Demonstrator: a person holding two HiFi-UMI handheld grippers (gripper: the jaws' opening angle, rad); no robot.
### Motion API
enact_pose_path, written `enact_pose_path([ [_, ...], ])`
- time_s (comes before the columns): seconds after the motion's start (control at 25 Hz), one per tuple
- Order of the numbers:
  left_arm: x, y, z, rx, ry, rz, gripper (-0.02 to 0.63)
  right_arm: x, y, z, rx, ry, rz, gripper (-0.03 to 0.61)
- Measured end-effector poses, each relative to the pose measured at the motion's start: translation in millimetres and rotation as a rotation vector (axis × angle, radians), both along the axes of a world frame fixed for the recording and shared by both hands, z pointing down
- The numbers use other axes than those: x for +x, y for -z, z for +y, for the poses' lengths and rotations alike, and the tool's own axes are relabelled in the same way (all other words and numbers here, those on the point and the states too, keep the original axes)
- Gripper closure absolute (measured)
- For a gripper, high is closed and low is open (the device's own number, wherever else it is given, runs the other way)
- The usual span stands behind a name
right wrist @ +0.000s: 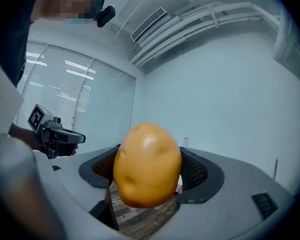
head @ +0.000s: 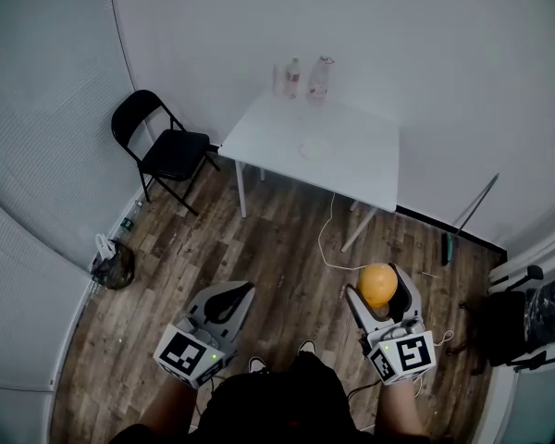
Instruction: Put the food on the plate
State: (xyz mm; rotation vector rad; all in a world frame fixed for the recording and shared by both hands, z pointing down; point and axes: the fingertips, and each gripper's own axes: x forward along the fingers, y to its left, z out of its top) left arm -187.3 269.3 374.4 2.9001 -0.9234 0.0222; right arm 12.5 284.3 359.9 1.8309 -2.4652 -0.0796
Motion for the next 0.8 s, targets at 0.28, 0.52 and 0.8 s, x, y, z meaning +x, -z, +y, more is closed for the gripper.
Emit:
enact_pose_path([
  [0.28, 6.7, -7.4, -35.4, 0.005, -0.001, -0.009, 0.594, 9.7, -9.7, -36.0, -0.022, -0.002, 0.003, 0.198],
  [0.52, 23.3, -1.9, -79.4, 0.016, 0.024, -0.016, 0.594, 25.7, 0.8, -85.7, 0.004, 0.027, -0.016, 0.198],
  [0.8, 54.2, 6.7, -133.7, 0.030, 0.042, -0.037, 0.594, 57.7, 11.8, -148.4, 0.024, 0.053, -0.027, 0.198],
])
